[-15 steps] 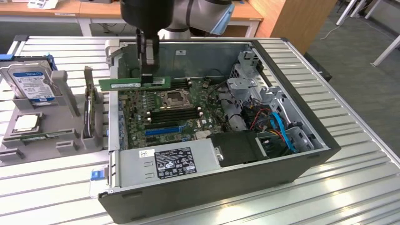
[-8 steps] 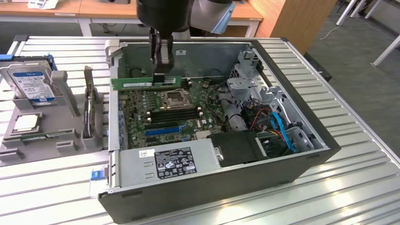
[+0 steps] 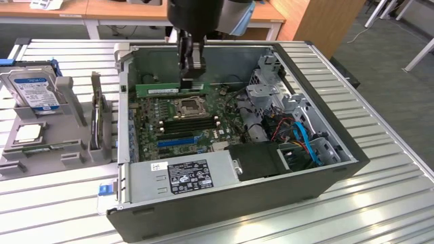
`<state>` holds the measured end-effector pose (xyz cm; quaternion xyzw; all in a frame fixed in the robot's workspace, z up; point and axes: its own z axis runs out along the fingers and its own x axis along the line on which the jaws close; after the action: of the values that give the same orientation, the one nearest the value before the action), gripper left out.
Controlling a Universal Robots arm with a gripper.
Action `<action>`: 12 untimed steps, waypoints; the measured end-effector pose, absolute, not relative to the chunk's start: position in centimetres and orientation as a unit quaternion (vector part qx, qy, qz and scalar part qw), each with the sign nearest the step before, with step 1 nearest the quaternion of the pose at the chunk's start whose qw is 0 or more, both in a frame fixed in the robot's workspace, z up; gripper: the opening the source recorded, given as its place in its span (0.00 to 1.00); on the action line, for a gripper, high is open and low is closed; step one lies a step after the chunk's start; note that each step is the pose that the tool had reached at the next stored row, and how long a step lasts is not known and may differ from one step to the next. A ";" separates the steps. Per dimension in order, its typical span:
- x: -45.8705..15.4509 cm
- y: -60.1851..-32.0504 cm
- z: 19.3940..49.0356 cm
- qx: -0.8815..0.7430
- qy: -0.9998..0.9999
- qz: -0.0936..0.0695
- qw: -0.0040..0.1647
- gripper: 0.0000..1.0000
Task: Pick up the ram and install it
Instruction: 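Pick up the ram and move it above insertion slot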
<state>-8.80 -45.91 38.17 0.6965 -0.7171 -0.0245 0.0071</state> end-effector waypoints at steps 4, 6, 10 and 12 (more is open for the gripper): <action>-7.6 -45.9 38.2 0.697 -0.717 -0.025 0.007 0.12; -7.0 -45.9 38.2 0.697 -0.717 -0.025 0.007 0.12; -5.9 -45.9 38.2 0.697 -0.717 -0.025 0.007 0.12; -5.4 -45.9 38.2 0.697 -0.717 -0.025 0.007 0.12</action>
<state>-5.44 -45.92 38.18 0.6966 -0.7170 -0.0246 0.0073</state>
